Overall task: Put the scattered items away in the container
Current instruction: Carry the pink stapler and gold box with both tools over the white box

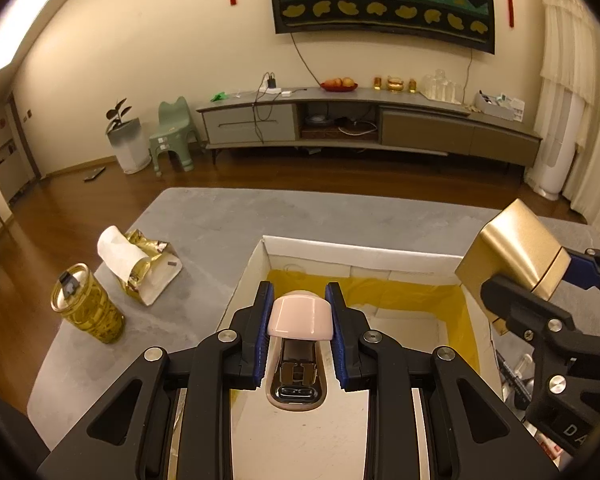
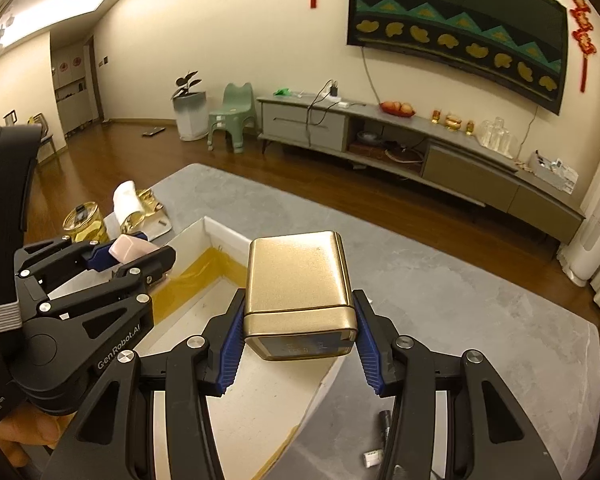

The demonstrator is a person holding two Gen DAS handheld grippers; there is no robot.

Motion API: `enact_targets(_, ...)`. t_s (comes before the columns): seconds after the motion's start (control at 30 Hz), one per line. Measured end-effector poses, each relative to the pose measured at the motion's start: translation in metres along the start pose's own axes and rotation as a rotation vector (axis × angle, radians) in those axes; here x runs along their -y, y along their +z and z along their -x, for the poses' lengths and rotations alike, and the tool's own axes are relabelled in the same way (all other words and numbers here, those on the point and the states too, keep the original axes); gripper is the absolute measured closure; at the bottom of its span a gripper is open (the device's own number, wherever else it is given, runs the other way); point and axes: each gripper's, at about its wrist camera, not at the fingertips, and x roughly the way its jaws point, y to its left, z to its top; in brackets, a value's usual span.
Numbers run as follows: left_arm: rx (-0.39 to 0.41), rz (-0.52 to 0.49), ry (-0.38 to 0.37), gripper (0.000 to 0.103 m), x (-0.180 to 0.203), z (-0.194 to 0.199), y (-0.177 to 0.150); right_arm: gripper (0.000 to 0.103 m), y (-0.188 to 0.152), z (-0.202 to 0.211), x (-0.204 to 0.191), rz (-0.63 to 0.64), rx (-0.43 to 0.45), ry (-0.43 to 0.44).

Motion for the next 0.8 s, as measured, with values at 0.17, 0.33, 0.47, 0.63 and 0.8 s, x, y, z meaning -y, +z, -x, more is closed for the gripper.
enact_targets(0.17, -0.085, 0.055, -0.049, 0.076, -0.01, -0.016, -0.004, 0.052, -0.005, -0.018, -0.001, -0.048, -0.083, 0.103)
enact_targets(0.33, -0.175, 0.118, -0.116, 0.076, -0.02, -0.034, -0.012, 0.052, -0.014, -0.034, 0.001, -0.103, -0.144, 0.175)
enact_targets(0.47, -0.182, 0.117, -0.111, 0.076, -0.019, -0.037, -0.017, 0.052, -0.018, -0.039, 0.002, -0.113, -0.164, 0.185)
enact_targets(0.63, -0.164, 0.099, -0.094, 0.076, -0.016, -0.033, -0.015, 0.052, -0.02, -0.047, 0.001, -0.094, -0.183, 0.163)
enact_targets(0.8, -0.178, 0.087, -0.075, 0.076, -0.014, -0.04, -0.017, 0.052, -0.023, -0.055, 0.0, -0.075, -0.203, 0.141)
